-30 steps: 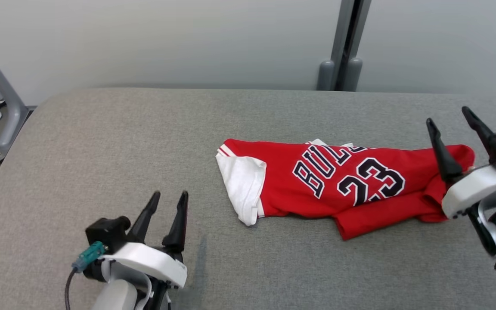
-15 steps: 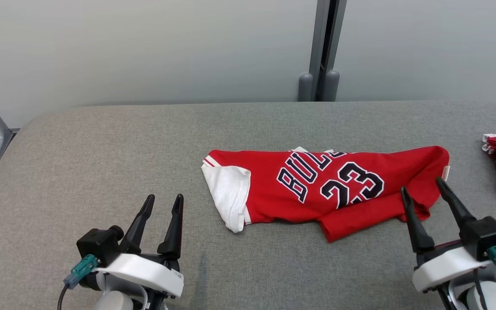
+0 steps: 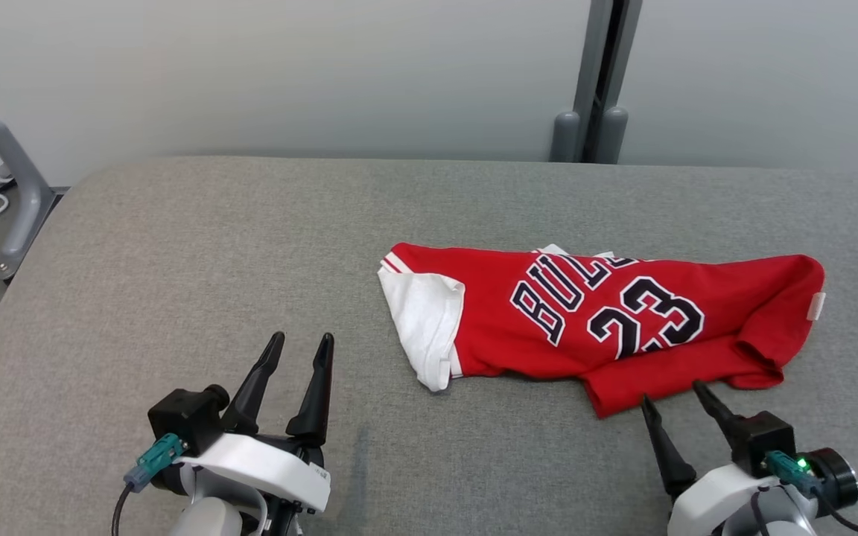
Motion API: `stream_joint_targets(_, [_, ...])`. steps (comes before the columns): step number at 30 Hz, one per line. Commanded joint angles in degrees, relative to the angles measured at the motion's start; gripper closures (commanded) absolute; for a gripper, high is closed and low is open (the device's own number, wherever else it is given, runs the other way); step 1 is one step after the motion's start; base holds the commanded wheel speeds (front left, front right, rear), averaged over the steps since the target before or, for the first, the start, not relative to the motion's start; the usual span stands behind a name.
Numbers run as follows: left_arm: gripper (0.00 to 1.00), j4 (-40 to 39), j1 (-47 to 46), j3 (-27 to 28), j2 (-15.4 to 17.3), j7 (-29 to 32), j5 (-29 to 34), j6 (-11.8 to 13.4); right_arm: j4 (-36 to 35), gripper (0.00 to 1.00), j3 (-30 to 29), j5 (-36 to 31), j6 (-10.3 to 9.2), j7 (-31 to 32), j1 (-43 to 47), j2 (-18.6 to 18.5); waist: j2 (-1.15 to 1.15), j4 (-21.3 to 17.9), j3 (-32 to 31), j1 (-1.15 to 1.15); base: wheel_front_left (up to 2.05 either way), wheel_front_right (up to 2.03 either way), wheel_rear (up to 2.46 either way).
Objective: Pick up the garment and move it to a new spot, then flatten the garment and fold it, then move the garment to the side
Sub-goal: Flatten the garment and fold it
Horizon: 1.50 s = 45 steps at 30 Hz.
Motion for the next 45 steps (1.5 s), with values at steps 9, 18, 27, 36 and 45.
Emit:
stream_joint_targets(9, [0.00,0.41,-2.08,-0.73,0.24,-0.01,-0.34,-0.07,15.10,0.00,2.47,5.13,-0.02,0.02,-6.47,1.76,0.00,5.11,2.26,0.00,0.00,0.00,0.00])
stream_joint_targets(18, [0.00,0.23,-2.00,-0.85,0.24,-0.01,-0.36,-0.07,20.68,0.32,3.34,2.85,-0.02,0.02,-9.21,1.62,0.00,6.83,3.03,0.00,0.00,0.00,0.00])
stream_joint_targets(27, [0.00,0.24,-1.74,-0.18,0.25,-0.01,-0.81,-0.07,19.71,1.00,0.32,-1.61,-0.02,0.02,-11.29,-0.25,0.00,4.49,2.28,0.00,0.00,0.00,0.00])
stream_joint_targets(36, [0.00,0.26,-0.65,-0.11,0.25,-0.01,-1.38,-0.07,11.23,1.00,-1.94,-6.53,-0.02,0.01,-12.84,-8.32,0.00,0.99,-0.24,0.00,0.00,0.00,0.00])
stream_joint_targets(45, [0.00,0.30,0.97,-0.19,0.25,-0.01,-2.03,-0.08,2.34,1.00,0.57,-8.50,-0.03,1.30,-13.13,-17.53,0.00,-0.82,-2.64,0.00,0.00,0.00,0.00])
